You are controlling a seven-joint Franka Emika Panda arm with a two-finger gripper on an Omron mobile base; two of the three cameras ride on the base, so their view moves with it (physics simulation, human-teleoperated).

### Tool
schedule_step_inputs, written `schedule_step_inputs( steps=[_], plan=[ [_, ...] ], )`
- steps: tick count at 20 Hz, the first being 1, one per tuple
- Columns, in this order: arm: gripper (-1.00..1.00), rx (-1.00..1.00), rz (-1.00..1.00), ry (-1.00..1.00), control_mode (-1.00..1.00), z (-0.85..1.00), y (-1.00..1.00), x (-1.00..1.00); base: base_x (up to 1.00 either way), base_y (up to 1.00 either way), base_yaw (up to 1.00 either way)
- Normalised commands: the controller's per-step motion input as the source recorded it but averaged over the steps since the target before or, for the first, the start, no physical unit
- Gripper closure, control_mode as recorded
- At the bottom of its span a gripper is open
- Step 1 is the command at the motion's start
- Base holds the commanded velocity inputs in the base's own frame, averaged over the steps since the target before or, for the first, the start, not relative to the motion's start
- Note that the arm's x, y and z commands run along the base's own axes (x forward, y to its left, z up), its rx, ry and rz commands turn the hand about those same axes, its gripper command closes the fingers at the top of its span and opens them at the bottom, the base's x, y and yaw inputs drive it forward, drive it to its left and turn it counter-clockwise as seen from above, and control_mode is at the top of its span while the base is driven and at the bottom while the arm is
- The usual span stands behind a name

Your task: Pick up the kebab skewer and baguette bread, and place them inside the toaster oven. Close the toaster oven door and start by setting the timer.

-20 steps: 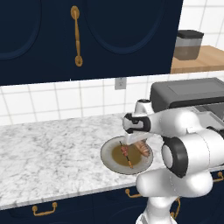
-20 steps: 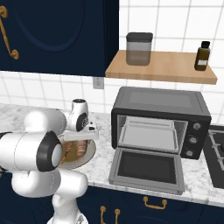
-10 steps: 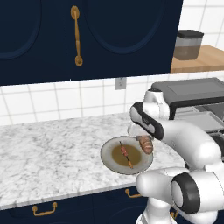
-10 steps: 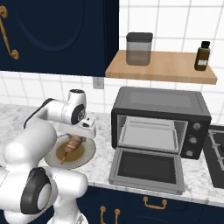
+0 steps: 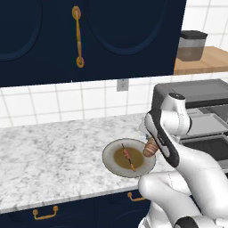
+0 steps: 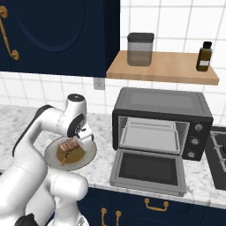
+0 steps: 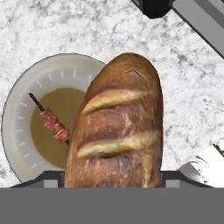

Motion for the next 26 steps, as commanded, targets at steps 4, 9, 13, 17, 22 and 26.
schedule_step_inputs(
  steps=[4,9,13,17,22,26],
  plan=[
    [1.0,0.18,-0.58,0.0,-1.0,0.19,-0.63,-0.41,0.0,0.0,0.0],
    [1.0,0.16,-0.47,0.0,-1.0,0.13,-0.79,-0.1,0.0,0.0,0.0],
    [1.0,0.09,-0.34,-0.01,-1.0,0.08,-0.81,0.08,0.0,0.0,0.0],
    [1.0,0.06,-0.19,-0.09,-1.0,0.02,-0.83,0.24,0.0,0.0,0.0],
    [1.0,0.01,-0.09,-0.14,-1.0,0.01,-0.58,0.39,0.0,0.0,0.0],
    [1.0,0.01,0.05,-0.01,-1.0,0.18,-0.68,0.2,0.0,0.0,0.0]
  ],
)
